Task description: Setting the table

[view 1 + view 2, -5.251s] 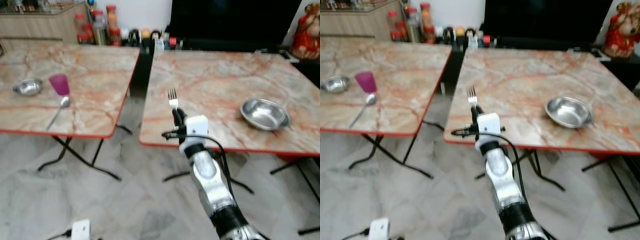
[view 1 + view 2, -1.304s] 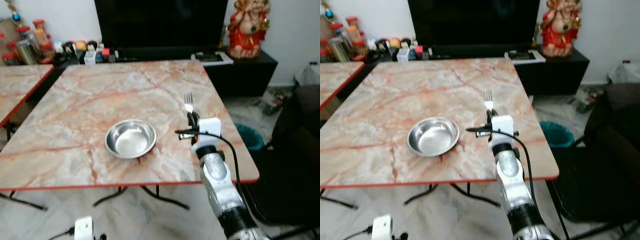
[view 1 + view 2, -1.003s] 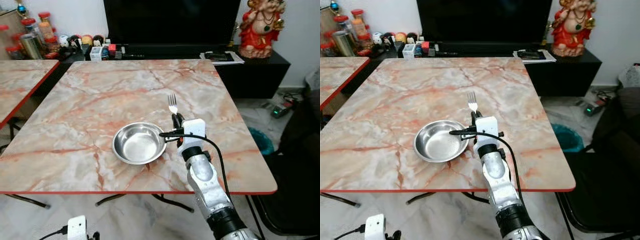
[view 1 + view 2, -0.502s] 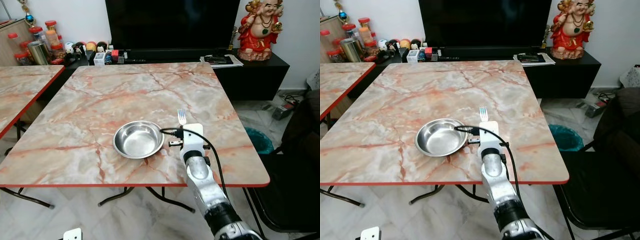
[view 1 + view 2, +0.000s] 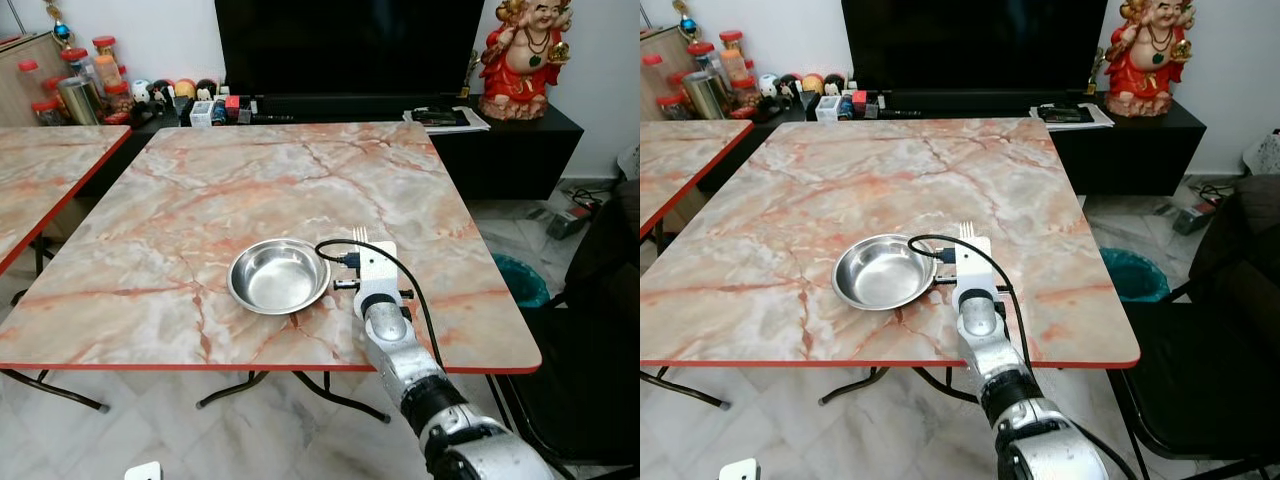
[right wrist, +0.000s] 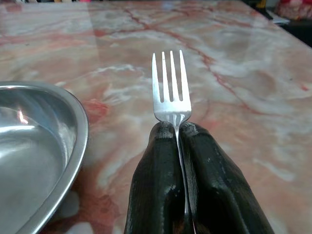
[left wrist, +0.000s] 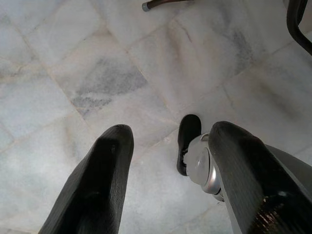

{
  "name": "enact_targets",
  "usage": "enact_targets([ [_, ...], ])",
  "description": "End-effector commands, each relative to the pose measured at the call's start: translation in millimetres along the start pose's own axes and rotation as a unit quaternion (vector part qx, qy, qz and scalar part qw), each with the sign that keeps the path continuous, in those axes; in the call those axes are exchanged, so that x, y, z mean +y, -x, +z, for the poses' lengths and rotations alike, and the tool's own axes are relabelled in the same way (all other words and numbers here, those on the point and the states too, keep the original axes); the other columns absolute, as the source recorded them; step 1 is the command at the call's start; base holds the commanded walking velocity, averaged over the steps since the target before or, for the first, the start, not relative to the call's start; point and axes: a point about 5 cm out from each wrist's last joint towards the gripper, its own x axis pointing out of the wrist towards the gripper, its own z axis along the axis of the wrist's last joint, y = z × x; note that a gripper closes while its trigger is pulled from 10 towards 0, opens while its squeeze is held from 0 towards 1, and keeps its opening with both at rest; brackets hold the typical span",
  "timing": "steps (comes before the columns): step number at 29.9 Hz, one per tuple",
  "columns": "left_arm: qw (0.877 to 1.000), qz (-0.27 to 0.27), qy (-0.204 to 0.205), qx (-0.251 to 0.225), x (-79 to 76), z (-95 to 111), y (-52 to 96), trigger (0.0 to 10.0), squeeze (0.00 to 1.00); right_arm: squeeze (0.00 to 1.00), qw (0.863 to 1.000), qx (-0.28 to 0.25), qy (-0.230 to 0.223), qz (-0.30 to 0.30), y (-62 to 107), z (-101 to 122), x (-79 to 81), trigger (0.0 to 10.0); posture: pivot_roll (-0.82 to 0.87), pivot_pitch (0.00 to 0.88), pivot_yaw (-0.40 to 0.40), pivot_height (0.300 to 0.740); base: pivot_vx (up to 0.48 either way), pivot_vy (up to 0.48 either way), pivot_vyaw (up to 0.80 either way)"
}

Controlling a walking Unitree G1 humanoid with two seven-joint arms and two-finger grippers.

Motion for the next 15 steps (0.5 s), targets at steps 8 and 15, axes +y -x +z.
enact_targets([
  [8,1.0,0.009,0.011,-0.002,5.3,-1.8,1.4,10.0,0.0,0.0,1.0,0.014,-0.013,0.003,-4.8,4.6,0.9,10.0,0.1,0.0,0.008,0.74,0.0,0.0,0.0],
  [15,1.0,0.01,0.011,-0.001,7.0,-2.4,1.9,10.0,0.0,0.0,0.999,0.032,-0.039,-0.007,-5.4,-0.8,-4.2,10.0,0.11,0.0,0.012,0.74,0.0,0.0,0.0],
])
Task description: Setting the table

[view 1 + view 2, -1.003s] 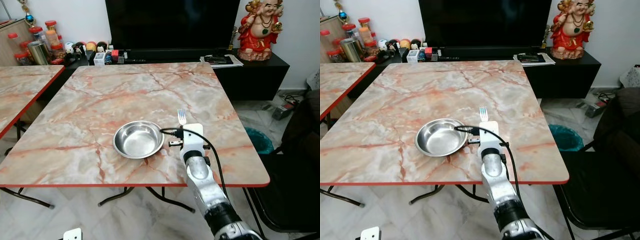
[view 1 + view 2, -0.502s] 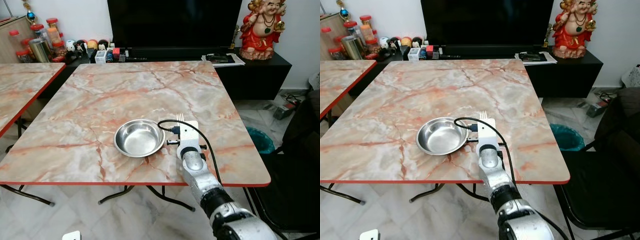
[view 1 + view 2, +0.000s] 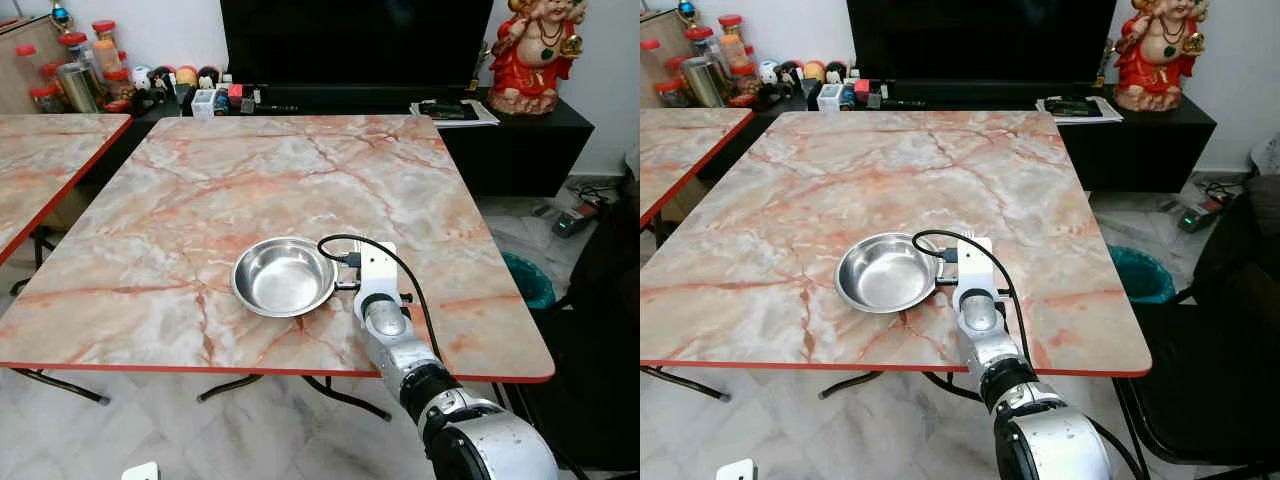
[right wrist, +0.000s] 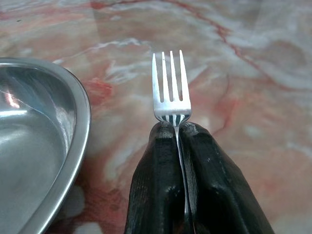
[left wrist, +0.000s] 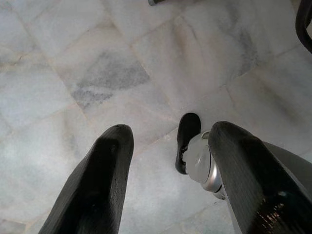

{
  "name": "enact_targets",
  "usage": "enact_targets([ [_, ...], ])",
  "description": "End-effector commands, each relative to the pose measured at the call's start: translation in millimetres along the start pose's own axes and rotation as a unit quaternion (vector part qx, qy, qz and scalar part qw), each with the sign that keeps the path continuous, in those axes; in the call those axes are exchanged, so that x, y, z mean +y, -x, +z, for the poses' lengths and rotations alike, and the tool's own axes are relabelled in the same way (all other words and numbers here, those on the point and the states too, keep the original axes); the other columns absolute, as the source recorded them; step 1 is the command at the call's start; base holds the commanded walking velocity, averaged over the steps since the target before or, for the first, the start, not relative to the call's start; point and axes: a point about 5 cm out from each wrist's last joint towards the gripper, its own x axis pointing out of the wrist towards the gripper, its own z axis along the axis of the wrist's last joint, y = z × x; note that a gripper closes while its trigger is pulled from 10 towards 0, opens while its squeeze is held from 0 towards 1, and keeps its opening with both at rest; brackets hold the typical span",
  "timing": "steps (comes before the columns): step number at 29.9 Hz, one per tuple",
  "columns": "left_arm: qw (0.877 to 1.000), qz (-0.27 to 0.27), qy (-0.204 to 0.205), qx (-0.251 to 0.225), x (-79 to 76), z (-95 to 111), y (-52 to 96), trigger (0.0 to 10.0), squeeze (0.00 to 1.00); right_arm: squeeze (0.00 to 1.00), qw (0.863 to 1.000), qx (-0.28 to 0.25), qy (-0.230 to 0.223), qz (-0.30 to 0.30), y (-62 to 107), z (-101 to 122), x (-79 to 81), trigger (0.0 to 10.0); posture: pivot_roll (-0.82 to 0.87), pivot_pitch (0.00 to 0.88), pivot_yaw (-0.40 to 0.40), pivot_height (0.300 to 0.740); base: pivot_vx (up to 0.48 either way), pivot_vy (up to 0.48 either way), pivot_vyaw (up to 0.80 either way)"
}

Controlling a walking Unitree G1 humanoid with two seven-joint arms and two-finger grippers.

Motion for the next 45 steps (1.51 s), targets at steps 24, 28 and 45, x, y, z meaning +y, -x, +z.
enact_targets([
  [24,1.0,0.003,-0.01,0.001,7.0,-1.6,1.7,10.0,0.0,0.0,1.0,0.008,-0.017,-0.002,-4.2,3.5,-10.9,10.0,0.12,0.0,0.015,0.74,0.0,0.0,0.0],
  [28,1.0,0.004,-0.009,0.001,6.8,-2.2,1.8,10.0,0.0,0.0,1.0,0.011,-0.013,0.0,-4.2,2.1,-11.8,10.0,0.12,0.0,0.011,0.74,0.0,0.0,0.0],
  [45,1.0,0.005,-0.009,0.002,7.4,-2.0,1.8,10.0,0.0,0.63,1.0,0.016,-0.018,0.014,-3.9,0.4,-9.4,10.0,0.13,0.0,0.009,0.74,0.0,0.0,0.0],
])
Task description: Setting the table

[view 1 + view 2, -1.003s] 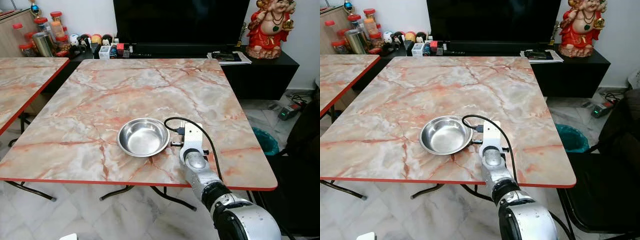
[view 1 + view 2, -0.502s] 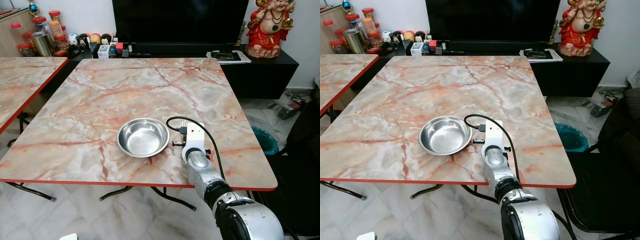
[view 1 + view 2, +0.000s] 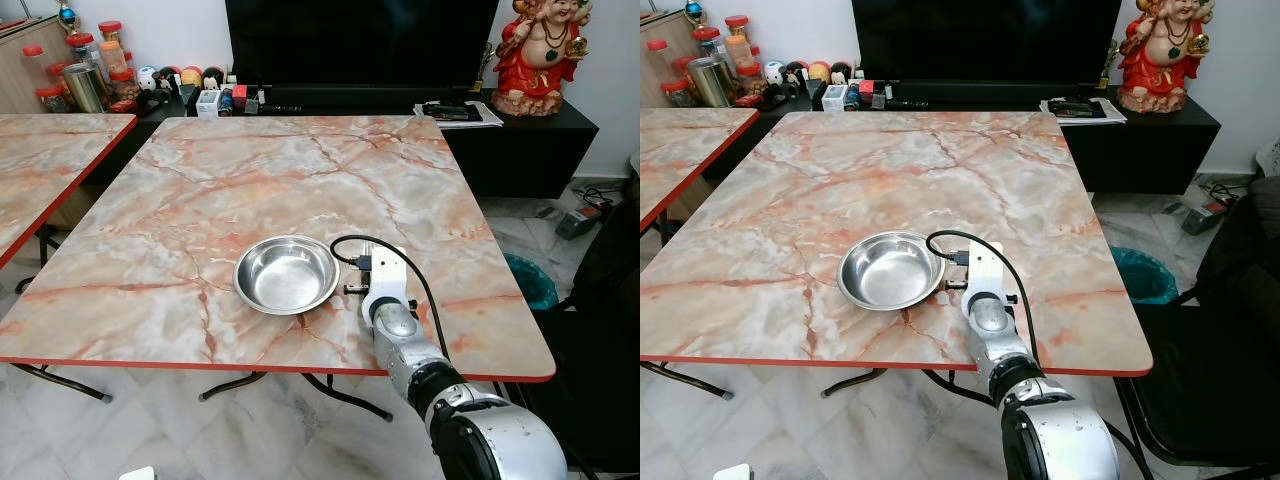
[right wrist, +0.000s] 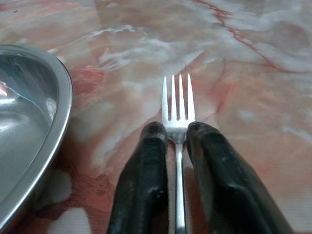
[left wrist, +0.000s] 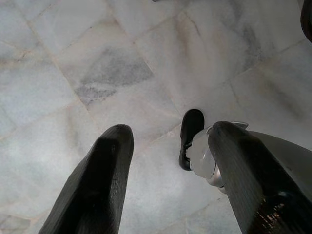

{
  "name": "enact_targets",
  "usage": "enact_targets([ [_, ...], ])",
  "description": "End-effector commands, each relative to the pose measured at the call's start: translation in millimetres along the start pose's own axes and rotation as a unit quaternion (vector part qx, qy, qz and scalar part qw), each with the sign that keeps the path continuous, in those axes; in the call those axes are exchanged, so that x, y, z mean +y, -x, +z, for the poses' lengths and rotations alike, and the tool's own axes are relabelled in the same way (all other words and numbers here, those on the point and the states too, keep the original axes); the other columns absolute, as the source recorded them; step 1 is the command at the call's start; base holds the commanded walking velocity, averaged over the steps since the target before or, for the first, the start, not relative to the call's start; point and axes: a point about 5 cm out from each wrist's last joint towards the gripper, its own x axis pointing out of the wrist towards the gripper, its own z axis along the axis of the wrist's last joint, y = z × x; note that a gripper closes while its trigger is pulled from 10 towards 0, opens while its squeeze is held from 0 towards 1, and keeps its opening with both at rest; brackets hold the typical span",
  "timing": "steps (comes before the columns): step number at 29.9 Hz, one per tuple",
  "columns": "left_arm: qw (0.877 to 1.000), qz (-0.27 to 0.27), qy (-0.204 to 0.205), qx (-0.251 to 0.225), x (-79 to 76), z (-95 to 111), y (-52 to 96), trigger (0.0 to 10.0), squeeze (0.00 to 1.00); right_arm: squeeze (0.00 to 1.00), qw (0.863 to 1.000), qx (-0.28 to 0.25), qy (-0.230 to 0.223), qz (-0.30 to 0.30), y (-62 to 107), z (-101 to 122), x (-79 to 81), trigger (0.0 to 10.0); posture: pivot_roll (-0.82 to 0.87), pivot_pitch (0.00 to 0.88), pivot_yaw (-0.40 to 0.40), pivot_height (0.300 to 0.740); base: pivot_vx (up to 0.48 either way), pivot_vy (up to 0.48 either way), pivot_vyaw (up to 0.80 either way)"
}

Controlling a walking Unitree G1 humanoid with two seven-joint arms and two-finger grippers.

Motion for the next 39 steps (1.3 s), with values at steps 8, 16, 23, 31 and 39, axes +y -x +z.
enact_targets([
  [8,1.0,0.005,-0.003,-0.002,3.1,1.0,0.3,10.0,0.0,0.41,1.0,-0.008,-0.01,-0.002,-1.4,7.0,0.0,10.0,0.14,0.0,0.008,0.74,0.0,0.0,0.0],
  [16,1.0,0.002,-0.002,-0.005,-0.2,3.1,-0.8,10.0,0.0,0.0,0.99,-0.142,-0.014,0.0,-0.6,50.2,1.8,10.0,0.13,0.0,0.006,0.74,0.0,0.0,0.0],
  [23,1.0,0.0,0.004,-0.014,-4.5,6.9,-2.1,10.0,0.0,0.0,0.968,-0.252,-0.018,0.0,7.3,81.9,0.6,10.0,0.12,0.0,0.002,0.74,0.0,0.0,0.0],
  [31,0.999,-0.004,0.012,-0.033,-9.1,15.0,-4.0,10.0,0.0,0.0,0.945,-0.328,-0.01,0.003,19.5,94.1,-3.0,10.0,0.11,0.0,-0.007,0.74,0.0,0.0,0.0],
  [39,0.999,-0.003,0.014,-0.04,-12.9,21.3,-6.0,10.0,0.0,0.0,0.942,-0.335,-0.01,0.015,28.8,81.7,-2.0,10.0,0.09,0.0,-0.011,0.74,0.0,0.0,0.0],
])
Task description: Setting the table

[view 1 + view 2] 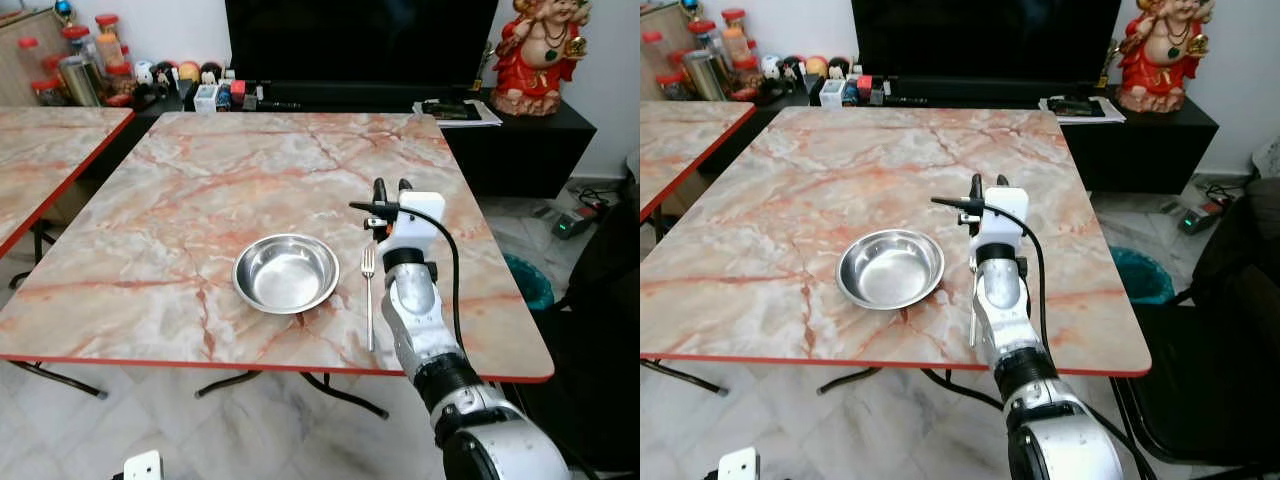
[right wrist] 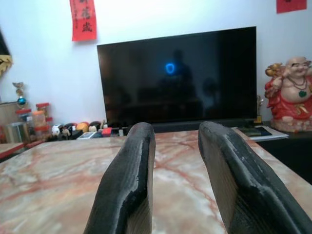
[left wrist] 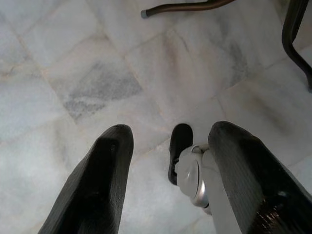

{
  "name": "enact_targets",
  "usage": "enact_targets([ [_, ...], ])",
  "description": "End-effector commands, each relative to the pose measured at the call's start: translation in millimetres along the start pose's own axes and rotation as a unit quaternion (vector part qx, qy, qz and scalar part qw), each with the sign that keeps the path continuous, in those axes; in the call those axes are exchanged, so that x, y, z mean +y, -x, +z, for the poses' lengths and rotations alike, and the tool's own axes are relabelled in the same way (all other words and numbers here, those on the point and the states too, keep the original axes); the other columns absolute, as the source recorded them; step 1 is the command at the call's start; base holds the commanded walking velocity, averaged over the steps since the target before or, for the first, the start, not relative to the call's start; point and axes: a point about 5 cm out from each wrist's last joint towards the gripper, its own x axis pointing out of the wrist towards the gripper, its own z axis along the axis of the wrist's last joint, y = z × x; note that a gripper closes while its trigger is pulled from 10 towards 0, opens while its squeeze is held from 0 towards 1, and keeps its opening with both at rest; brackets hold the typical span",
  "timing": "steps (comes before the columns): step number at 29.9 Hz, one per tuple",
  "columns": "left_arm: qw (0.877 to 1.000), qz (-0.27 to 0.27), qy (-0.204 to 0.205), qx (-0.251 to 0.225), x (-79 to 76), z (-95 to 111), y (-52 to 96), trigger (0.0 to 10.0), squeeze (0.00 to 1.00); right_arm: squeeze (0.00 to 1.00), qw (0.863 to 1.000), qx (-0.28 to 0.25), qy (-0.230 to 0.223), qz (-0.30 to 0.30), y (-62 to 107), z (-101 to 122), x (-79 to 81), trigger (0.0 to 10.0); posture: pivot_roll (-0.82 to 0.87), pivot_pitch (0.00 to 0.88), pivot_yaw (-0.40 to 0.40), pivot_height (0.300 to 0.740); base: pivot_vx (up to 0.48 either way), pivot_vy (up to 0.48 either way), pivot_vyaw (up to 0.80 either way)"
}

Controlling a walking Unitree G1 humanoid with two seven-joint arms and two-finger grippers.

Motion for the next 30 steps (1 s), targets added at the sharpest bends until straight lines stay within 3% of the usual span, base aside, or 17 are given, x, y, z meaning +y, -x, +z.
enact_targets([
  [1,1.0,0.004,0.005,-0.008,-0.2,2.9,-0.6,10.0,0.0,0.0,1.0,-0.006,0.001,0.006,-0.9,3.8,2.6,10.0,0.09,0.0,-0.011,0.74,0.0,0.0,0.0],
  [16,1.0,-0.001,-0.005,-0.006,-2.5,2.7,-1.0,10.0,0.0,0.0,0.999,-0.003,0.029,0.016,0.6,8.5,-5.9,10.0,0.06,0.0,-0.008,0.74,0.0,0.225,0.0],
  [20,1.0,-0.003,-0.008,-0.007,-3.1,3.5,-1.2,10.0,0.0,0.0,0.998,-0.003,0.063,0.009,0.0,10.1,-28.6,10.0,0.05,0.0,-0.006,0.74,0.0,0.245,0.0],
  [23,1.0,-0.004,-0.01,-0.007,-3.0,3.7,-1.3,10.0,0.0,0.0,0.997,-0.003,0.073,0.008,1.2,10.3,-35.9,10.0,0.05,0.0,-0.004,0.74,0.0,0.245,0.0],
  [30,1.0,-0.007,-0.021,-0.008,0.4,6.1,-1.6,10.0,0.0,0.0,0.99,0.03,0.137,-0.019,18.3,-0.2,-85.6,10.0,0.04,0.0,0.014,0.74,0.0,0.251,0.0],
])
